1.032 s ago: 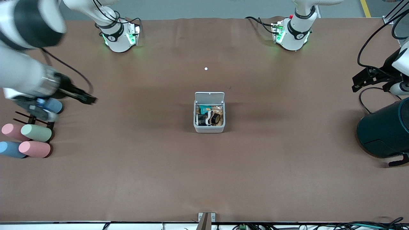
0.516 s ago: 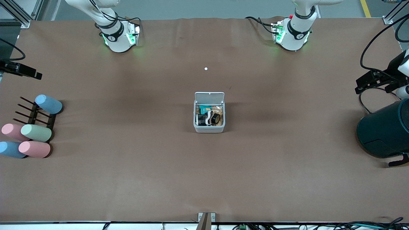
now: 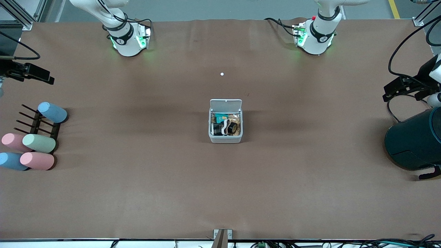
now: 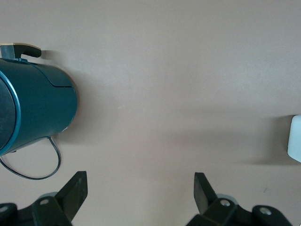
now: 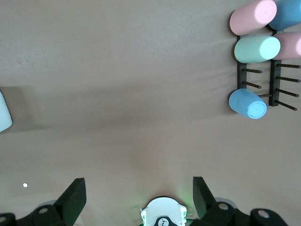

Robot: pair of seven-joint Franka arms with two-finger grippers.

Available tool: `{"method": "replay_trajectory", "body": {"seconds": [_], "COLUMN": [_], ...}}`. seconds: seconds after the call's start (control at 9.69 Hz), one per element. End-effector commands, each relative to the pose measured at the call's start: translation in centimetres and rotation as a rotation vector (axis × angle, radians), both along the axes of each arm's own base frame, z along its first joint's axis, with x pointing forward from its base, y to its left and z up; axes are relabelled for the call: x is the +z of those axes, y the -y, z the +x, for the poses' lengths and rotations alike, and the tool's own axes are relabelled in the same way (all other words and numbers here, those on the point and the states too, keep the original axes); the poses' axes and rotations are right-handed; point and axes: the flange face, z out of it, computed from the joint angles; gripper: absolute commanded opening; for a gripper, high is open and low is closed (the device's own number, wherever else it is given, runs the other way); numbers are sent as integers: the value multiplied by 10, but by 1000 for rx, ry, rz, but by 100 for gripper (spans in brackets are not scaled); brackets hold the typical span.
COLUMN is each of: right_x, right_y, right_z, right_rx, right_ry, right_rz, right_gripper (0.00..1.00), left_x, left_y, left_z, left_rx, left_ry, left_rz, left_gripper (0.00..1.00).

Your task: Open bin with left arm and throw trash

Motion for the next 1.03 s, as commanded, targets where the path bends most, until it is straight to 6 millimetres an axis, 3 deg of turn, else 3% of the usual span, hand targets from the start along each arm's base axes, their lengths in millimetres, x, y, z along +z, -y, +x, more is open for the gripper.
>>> {"method": "replay_trajectory", "body": {"seconds": [0.0, 0.21, 0.41, 0.62, 0.93], "right_x": [-1, -2, 4, 10, 9], "right_y": [0, -13, -1, -12, -8], "right_z": [-12, -13, -11, -9, -8], "right_rx": [19, 40, 15, 39, 33], "right_ry": [29, 36, 56, 71, 75], "right_rz": [-8, -7, -9, -23, -18], "right_gripper": [100, 100, 100, 100, 100], "left_x": [4, 5, 4, 4, 4], "left_y": [-2, -5, -5, -5, -5], "left_z": [4, 4, 4, 4, 4], "left_rx": [8, 13, 13, 13, 13], "left_ry": [7, 8, 7, 7, 7], "left_rz": [-15, -14, -14, -15, -15], "left_gripper": [100, 100, 100, 100, 100]}}
